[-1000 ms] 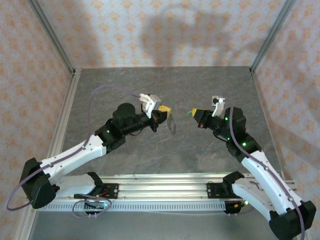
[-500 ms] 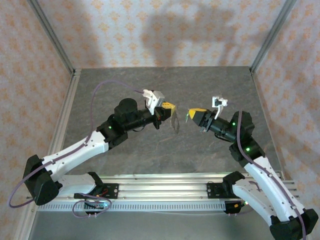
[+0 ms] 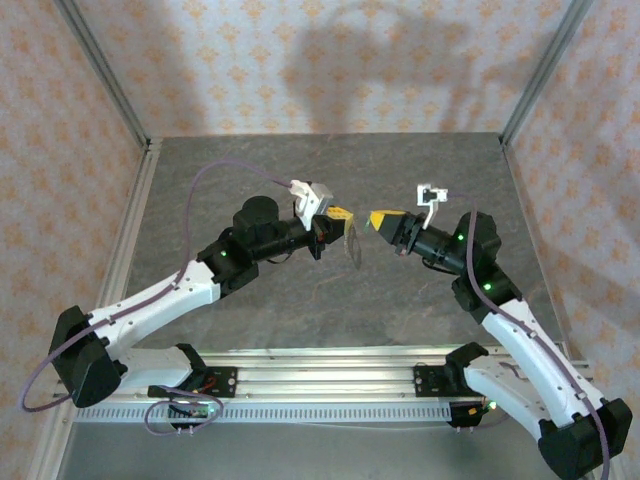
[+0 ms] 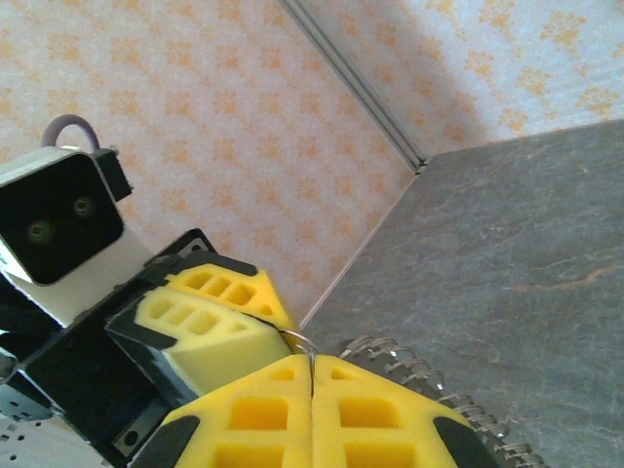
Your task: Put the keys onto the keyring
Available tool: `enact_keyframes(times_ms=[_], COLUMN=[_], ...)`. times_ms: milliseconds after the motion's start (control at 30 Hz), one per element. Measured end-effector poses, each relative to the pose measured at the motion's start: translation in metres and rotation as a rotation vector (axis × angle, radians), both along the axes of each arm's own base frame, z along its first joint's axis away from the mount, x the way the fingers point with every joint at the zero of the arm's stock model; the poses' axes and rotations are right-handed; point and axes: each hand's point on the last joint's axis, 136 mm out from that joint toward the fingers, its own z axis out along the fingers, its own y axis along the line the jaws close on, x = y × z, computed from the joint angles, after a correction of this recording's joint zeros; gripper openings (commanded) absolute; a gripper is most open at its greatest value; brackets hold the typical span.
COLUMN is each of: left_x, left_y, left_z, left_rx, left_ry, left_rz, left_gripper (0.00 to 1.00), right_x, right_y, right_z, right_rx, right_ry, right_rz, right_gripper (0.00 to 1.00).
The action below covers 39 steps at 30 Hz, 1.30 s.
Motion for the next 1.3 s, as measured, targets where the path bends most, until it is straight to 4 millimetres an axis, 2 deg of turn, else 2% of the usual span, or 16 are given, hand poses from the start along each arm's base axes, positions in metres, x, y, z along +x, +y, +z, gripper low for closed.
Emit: enact_keyframes(times_ms=[133, 433, 667, 1067, 1300], left_x=[0.001, 0.001, 0.001, 0.001, -0.001], left_y=[-0.001, -0.002, -0.003, -0.003, -0.004], left_z=[-0.003, 0.001, 0.001, 0.0, 0.001], left_rx=[0.004, -0.002, -0.002, -0.001, -0.002], left_ry=[0.005, -0.002, -0.002, -0.001, -0.002], left_rz=[-0.001, -0.002, -0.002, -0.002, -0.008], left_gripper=[0.0, 0.0, 0.0, 0.0, 0.0], right_x=[-0.004, -0.003, 0.005, 0.015, 0.023], right_y=[0.007, 0.017, 0.017, 0.015, 0.015], right_z=[0.004, 0.0, -0.006, -0.005, -0.02], right_rx=[0.005, -0.005, -0.018, -0.036, -0.072], right_ry=[-0.01, 0.008, 0.02, 0.014, 0.05], right_rz=[0.026, 0.052, 0.026, -0.018, -0.038], right_gripper=[0.0, 0.0, 0.0, 0.0, 0.0])
